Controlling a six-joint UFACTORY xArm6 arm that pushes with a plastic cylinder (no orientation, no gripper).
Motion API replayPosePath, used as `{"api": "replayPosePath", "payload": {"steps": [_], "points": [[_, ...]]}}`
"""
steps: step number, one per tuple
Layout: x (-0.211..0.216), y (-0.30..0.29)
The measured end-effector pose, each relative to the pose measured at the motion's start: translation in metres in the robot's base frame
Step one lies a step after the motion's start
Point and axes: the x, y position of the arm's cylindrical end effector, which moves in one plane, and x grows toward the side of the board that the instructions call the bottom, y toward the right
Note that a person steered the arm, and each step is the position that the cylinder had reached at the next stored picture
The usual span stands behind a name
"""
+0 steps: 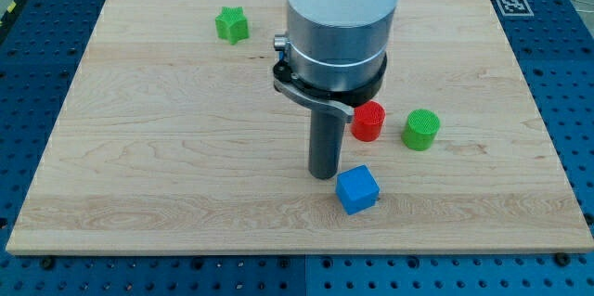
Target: Push the blue cube to the bottom right corner of the board
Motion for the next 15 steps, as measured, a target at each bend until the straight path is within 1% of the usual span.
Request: {"api": "replayPosePath", "payload": {"steps": [2, 3, 5, 6, 8, 9, 10, 11, 15], "points": [[0.0, -0.01], [0.008, -0.01], [0.048, -0.01], [0.042, -0.001], [0.012, 0.038], [0.022, 0.06], [0.044, 0.075], [0.052, 0.078], [0.042, 0.079]]}}
